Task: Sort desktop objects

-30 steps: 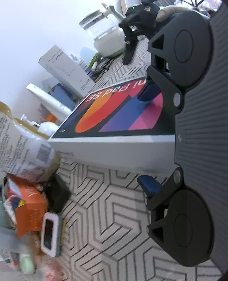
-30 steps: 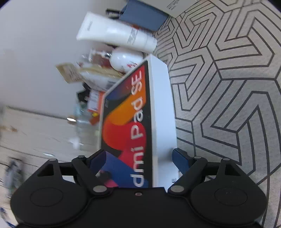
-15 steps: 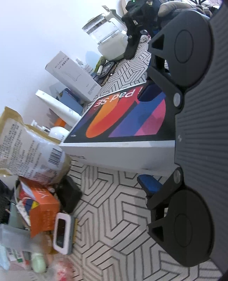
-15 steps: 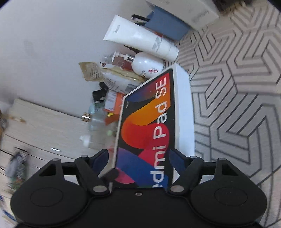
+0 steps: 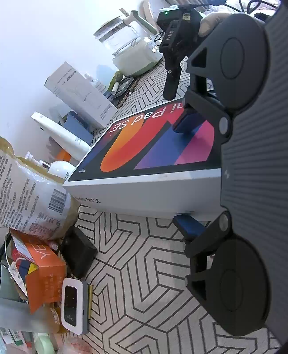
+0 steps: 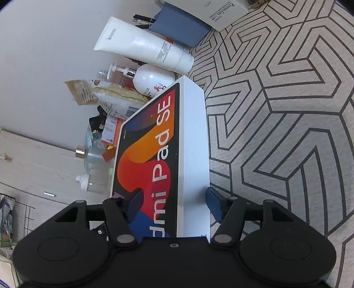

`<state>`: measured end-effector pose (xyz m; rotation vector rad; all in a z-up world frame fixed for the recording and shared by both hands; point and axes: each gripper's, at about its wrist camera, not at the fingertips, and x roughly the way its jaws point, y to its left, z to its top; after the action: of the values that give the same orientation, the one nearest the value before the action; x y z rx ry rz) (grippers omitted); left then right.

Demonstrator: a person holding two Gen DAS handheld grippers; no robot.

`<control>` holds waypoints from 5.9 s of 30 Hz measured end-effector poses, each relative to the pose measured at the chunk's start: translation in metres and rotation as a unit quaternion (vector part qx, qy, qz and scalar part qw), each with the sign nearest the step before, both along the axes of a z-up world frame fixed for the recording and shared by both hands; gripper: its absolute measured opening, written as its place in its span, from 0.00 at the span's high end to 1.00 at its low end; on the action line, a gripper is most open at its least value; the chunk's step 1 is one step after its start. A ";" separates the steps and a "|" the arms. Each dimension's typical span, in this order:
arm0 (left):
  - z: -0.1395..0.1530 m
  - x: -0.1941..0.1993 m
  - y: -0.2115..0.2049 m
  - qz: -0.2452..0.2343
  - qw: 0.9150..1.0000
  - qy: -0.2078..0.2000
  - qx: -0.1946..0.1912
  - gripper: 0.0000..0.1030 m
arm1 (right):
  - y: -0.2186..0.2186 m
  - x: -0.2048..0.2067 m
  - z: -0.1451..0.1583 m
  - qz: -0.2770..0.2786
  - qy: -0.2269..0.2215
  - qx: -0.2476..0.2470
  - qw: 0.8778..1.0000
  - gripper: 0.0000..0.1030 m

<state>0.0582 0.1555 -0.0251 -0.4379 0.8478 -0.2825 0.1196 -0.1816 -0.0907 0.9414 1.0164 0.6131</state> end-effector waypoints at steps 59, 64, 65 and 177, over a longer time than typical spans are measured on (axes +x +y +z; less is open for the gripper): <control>-0.004 -0.055 0.001 0.086 0.996 -0.037 0.015 0.19 | 0.019 -0.006 0.012 0.022 -0.016 -0.036 0.999 0.31; -0.003 -0.055 -0.006 0.091 0.995 -0.030 0.041 0.19 | 0.038 -0.015 0.031 0.018 -0.066 -0.169 0.983 0.31; -0.002 -0.054 -0.007 0.091 0.994 -0.028 0.045 0.19 | 0.041 -0.015 0.032 0.021 -0.070 -0.178 0.981 0.31; 0.009 -0.203 -0.108 0.064 0.976 -0.099 0.185 0.00 | 0.090 -0.232 0.045 0.028 -0.206 -0.422 0.883 0.23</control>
<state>-0.1444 0.0479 -0.0165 -0.1131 0.6555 -0.0438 -0.1121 -0.0920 -0.0452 0.0011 0.7974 0.3279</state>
